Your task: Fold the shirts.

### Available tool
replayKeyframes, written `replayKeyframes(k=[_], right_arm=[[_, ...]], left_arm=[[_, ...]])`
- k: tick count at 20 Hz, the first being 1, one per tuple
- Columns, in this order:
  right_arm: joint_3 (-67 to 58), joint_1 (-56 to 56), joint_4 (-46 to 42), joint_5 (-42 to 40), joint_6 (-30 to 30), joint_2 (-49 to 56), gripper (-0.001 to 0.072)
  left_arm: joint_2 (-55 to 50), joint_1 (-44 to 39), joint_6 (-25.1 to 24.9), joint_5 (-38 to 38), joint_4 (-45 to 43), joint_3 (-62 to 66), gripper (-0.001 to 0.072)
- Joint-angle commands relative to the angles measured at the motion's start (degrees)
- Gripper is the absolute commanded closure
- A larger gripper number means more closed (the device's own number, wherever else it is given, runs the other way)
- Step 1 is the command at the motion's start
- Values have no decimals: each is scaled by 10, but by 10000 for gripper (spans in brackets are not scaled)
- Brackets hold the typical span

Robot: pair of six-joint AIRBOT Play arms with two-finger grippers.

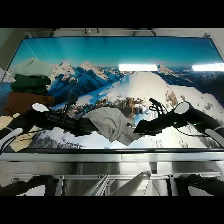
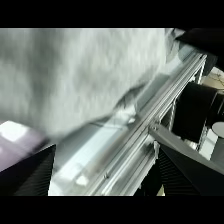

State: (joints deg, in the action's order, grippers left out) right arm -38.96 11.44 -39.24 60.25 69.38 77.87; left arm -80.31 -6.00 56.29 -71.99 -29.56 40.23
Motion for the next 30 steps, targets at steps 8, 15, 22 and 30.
replayKeyframes(k=[8,15,22,30], right_arm=[[-74,-65,239,103,-180,4,695],[-458,-242,277,124,-123,-188,696],[-445,-241,97,149,-76,-252,696],[-94,-194,97,48,-164,-220,695]], left_arm=[[-81,-17,10,-120,44,228,708],[142,124,119,-81,200,499,696],[186,126,133,-171,148,415,430],[172,119,40,-89,142,109,272]])
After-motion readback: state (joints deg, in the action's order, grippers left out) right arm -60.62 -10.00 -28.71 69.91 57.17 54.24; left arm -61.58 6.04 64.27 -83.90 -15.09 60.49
